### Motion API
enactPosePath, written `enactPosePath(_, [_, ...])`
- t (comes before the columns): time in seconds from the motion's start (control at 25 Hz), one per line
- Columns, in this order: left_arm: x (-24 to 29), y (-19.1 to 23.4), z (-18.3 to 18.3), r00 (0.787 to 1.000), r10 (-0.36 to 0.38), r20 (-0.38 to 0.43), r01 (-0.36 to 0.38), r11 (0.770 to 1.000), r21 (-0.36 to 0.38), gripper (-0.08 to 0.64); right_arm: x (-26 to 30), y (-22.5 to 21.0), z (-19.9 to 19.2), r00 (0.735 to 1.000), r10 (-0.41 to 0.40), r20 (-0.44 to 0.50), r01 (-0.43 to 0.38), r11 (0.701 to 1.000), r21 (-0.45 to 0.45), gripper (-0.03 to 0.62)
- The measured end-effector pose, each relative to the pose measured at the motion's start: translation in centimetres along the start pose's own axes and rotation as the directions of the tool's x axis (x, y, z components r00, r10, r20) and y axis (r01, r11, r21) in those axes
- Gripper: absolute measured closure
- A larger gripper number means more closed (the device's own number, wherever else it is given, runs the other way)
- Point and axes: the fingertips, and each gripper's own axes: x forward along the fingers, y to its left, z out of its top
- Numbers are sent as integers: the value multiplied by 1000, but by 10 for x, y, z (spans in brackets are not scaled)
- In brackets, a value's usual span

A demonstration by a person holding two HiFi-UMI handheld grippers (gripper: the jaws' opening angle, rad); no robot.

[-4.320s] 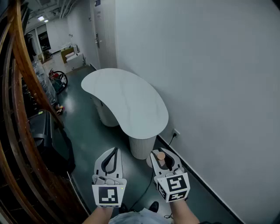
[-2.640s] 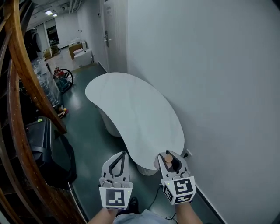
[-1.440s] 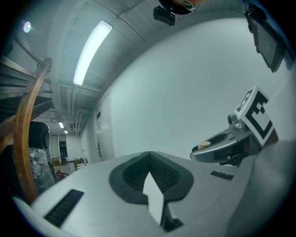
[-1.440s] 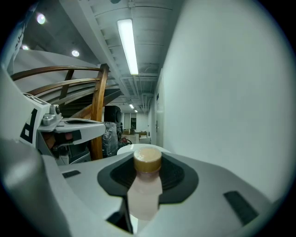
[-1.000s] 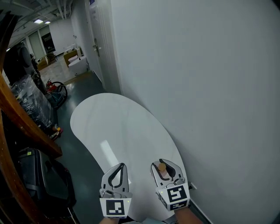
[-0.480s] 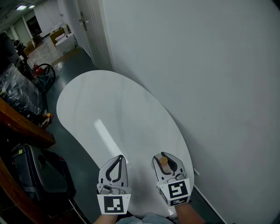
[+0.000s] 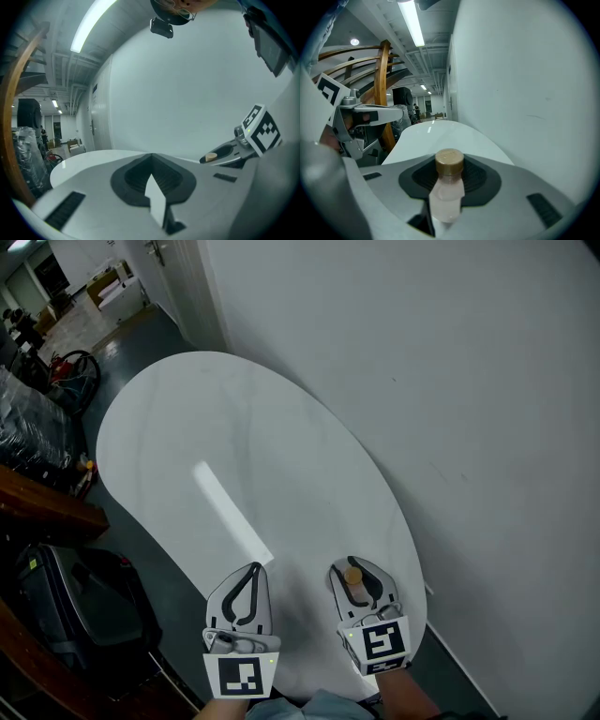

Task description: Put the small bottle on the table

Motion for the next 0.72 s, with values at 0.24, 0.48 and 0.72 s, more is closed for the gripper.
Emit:
enactPosePath(0.24, [2, 3, -21, 995, 63, -71, -79, 963, -258, 560, 2, -1, -19, 998, -19, -58, 23, 997, 79, 477])
enactPosePath(0.48, [1, -2, -27, 994, 40, -99, -64, 964, -258, 560, 3, 1, -28, 997, -27, -71, 33, 996, 86, 477])
enactPosePath(0.72, [0, -1, -25, 994, 34, -107, -61, 965, -256, 560, 2, 4, -32, 998, -22, -62, 28, 995, 95, 477])
